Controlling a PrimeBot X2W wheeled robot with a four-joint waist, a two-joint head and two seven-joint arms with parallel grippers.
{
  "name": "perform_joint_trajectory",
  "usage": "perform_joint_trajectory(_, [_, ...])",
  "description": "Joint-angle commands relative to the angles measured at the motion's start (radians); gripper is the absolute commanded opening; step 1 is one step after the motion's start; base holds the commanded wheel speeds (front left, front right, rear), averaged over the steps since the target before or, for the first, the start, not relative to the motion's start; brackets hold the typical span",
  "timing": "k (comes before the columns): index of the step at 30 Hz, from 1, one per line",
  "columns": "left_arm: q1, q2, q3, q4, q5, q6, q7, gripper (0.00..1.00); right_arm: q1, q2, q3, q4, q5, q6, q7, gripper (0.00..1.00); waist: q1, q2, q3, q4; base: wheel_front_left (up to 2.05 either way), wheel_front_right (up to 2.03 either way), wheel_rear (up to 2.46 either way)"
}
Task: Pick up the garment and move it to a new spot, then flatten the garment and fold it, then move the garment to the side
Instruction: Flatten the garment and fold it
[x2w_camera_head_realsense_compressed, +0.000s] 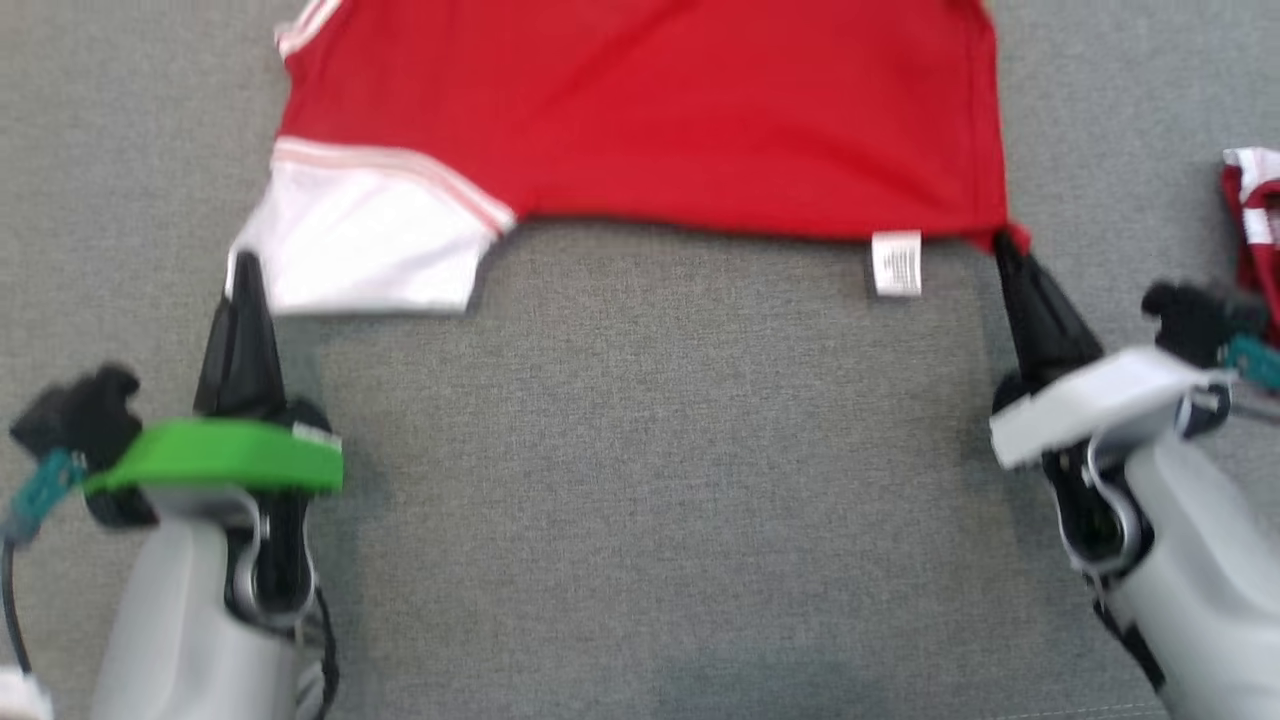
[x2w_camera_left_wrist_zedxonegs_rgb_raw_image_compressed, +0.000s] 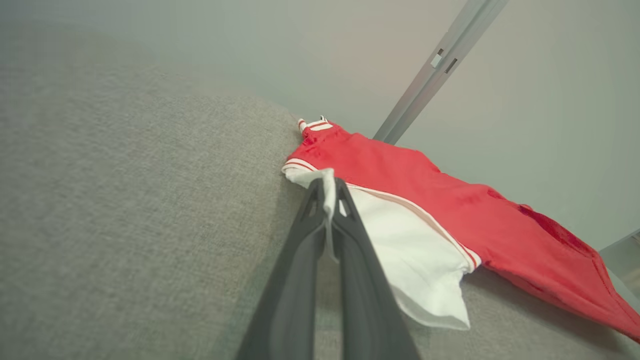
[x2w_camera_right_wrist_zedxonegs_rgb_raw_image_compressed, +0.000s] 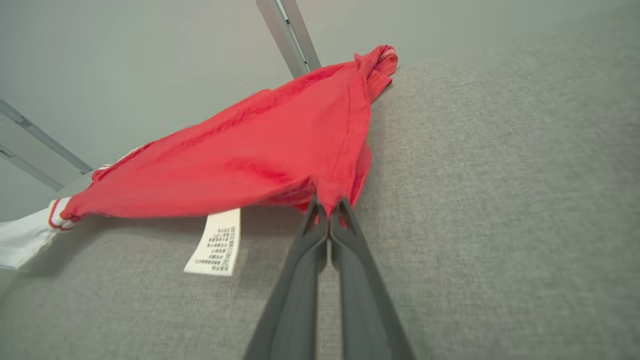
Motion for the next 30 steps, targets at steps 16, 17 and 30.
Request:
perform_joint_trajectory(16, [0.616,0.028,-0.063,-0.673,-0.03,0.224,0.339,0.0,0.51,-0.057,-0.142,-0.303,-0.173,0.0,0.144,0.0,0.0,0.0,-0.176,0.045,0.0,0.0,0.0])
perform_joint_trajectory(17, [0.629,0.024,-0.068,-0.704,-0.037,0.237,0.357,0.0,0.53,-0.061,-0.159,-0.333,-0.192,0.0,0.168,0.0,0.0,0.0,-0.166,0.051,0.0,0.0,0.0])
perform_joint_trajectory(30, [0.687,0.049,-0.1,-0.824,-0.013,0.288,0.434,0.0,0.683,0.028,-0.303,-0.548,-0.317,0.0,0.378,0.0,0.0,0.0,-0.146,0.056,0.0,0.0,0.0])
